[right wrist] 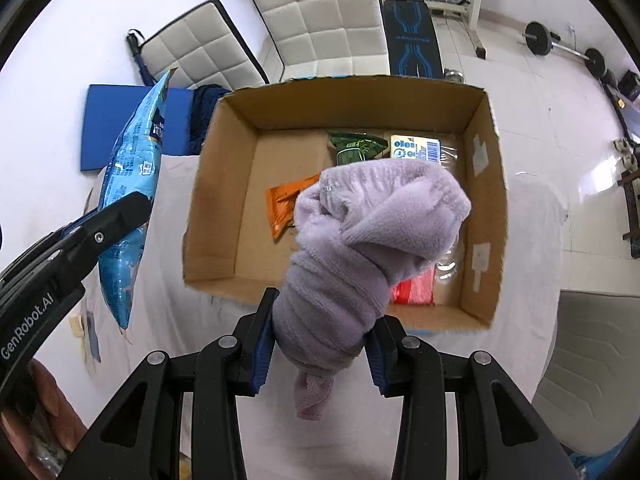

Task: Organize soft objects
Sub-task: 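Place the blue stick and lilac sock into the box and open both tools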

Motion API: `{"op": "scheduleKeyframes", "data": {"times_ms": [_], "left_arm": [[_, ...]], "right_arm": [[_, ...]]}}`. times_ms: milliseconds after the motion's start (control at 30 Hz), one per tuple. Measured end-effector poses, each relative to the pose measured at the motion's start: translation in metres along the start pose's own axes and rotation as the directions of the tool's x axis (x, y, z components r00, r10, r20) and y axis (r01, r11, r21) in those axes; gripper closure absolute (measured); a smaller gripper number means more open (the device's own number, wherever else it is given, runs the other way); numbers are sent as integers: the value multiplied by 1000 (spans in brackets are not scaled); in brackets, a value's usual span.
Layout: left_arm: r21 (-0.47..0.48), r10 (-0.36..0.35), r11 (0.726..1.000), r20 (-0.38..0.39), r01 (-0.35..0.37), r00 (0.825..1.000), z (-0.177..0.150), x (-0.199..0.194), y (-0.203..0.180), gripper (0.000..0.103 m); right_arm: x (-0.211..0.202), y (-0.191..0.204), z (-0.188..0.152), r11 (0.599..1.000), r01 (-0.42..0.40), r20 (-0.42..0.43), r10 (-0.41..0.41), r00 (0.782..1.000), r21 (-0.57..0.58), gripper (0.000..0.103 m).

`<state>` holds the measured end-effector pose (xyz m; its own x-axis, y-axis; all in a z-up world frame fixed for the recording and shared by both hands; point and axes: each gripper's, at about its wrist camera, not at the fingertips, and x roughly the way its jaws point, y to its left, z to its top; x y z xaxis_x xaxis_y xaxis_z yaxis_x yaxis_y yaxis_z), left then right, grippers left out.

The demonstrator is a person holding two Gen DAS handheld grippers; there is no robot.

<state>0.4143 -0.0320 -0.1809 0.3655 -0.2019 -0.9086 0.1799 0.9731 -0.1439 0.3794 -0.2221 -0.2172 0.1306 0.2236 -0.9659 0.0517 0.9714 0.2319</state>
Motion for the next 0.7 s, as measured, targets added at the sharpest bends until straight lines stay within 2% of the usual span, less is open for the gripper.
{"op": "scheduleKeyframes", "data": {"times_ms": [267,500,700], "left_arm": [[3,33,999,-103,-33,994,11,68,10,87],[-3,80,997,-194,-82,978,5,119,26,87],[-1,88,996,-258,-92,962,0,146,33,87]], "right_arm": [[60,-9,28,999,22,-74,-20,997,26,61],[105,-16,32,999,34,-132,-29,991,38,61],[134,-18,30,999,35,-161,-28,987,41,61]]}}
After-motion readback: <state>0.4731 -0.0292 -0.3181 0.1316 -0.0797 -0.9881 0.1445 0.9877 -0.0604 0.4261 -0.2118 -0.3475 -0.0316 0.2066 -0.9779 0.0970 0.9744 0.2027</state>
